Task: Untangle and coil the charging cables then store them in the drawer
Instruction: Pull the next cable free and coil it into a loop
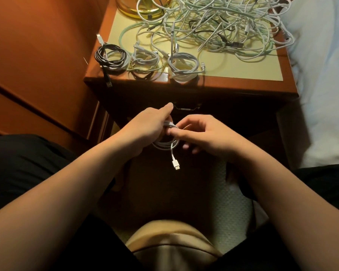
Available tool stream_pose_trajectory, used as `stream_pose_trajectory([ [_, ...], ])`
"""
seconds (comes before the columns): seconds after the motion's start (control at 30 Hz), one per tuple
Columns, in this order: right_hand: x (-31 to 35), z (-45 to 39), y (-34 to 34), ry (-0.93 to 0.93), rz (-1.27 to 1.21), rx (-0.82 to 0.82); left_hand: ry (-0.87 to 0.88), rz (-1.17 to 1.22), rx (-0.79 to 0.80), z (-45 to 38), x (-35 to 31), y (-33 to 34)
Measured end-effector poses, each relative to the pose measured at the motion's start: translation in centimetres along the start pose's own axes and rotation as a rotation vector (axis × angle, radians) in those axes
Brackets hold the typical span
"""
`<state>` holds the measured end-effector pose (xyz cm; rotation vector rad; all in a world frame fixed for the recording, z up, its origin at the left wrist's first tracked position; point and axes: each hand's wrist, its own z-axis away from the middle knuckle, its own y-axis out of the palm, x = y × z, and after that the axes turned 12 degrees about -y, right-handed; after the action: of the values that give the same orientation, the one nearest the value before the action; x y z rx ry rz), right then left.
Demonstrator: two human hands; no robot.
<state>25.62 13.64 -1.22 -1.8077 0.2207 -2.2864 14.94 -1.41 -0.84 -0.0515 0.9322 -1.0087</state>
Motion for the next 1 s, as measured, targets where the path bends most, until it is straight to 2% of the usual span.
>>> stream_pose_trajectory([
  [0.1, 0.3, 0.4, -0.5, -0.036, -0.022, -0.009, 0.072, 0.003, 0.012, 0.5, -0.2, 0.8],
  [0.17, 0.5, 0.5, -0.5, -0.002, -0.132, 0.004, 0.081, 0.064, 0.026, 0.8, -0.2, 1.1],
  [0.33, 1.5, 0.4, 0.2, 0.326, -0.647, 0.11, 0.076, 0.035, 0.022, 1.0, -0.2, 2.0],
  [0.4, 1.7, 0.3, 0.3, 0.344, -0.68, 0.117, 0.085, 0.027, 0.03, 0.9, 0.0, 2.0],
  [0.53, 1.6, 0.2, 0.5, 0.25, -0.57, 0.169, 0.102, 0.006, 0.033, 0.6, -0.1, 1.7],
  [0.63, 1.4, 0.1, 0.8, 0.207, -0.562, 0.089, 0.109, 0.031, 0.011, 0.3, 0.0, 1.4],
  [0.73, 1.2, -0.3, 0.5, 0.147, -0.562, -0.034, 0.205, 0.257, 0.015, -0.2, 0.6, 0.8],
  [0.87, 0.7, -0.7, -1.0, 0.059, -0.62, -0.239, 0.282, 0.086, -0.263, -0.4, 1.0, -0.2],
  [0.93, 0.7, -0.5, -1.3, 0.032, -0.608, -0.287, 0.27, 0.068, -0.195, 0.6, 0.9, -0.4],
  [1.0, 0.8, -0.4, -1.2, 0.024, -0.584, -0.302, 0.263, 0.045, -0.005, 1.7, 0.7, -0.1],
])
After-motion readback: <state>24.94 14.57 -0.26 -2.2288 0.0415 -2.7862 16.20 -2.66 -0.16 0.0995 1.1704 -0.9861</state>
